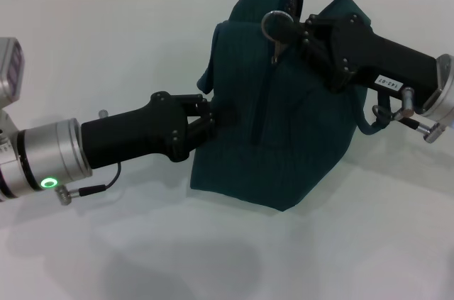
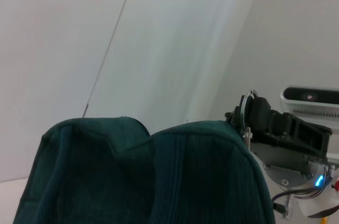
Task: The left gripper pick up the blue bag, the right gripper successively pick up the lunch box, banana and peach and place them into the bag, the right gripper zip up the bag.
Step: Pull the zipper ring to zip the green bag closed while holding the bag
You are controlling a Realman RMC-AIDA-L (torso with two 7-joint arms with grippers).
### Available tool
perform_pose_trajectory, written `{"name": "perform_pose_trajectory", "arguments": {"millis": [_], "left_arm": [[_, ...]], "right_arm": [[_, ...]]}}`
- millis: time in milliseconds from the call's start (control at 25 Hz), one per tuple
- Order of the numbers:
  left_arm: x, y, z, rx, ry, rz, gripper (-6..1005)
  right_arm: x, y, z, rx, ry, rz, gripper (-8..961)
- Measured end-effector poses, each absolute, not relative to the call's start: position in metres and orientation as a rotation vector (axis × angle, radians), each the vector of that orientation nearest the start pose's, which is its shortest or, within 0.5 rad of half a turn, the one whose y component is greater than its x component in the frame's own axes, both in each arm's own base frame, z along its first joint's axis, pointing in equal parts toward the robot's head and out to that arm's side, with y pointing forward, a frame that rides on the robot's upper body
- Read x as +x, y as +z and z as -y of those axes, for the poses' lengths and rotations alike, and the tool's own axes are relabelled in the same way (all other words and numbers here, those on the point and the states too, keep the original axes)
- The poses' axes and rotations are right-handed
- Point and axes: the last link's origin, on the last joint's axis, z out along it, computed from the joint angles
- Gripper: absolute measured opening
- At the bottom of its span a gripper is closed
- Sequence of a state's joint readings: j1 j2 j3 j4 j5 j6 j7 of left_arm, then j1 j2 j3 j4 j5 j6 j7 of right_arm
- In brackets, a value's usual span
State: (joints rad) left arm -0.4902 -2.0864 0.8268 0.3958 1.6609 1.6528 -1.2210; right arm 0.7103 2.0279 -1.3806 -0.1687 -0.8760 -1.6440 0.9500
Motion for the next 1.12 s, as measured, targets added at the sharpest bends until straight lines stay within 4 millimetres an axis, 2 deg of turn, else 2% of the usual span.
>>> {"name": "perform_pose_trajectory", "arguments": {"millis": [640, 1120], "left_arm": [[-0.246, -0.0322, -0.2949, -2.669, -1.164, 0.672, 77], [-0.2465, -0.0367, -0.2896, -2.718, -1.14, 0.671, 76]], "right_arm": [[0.1756, -0.028, -0.3394, -2.526, 1.468, -0.323, 10], [0.1756, -0.0231, -0.3414, -2.48, 1.504, -0.344, 11]]}}
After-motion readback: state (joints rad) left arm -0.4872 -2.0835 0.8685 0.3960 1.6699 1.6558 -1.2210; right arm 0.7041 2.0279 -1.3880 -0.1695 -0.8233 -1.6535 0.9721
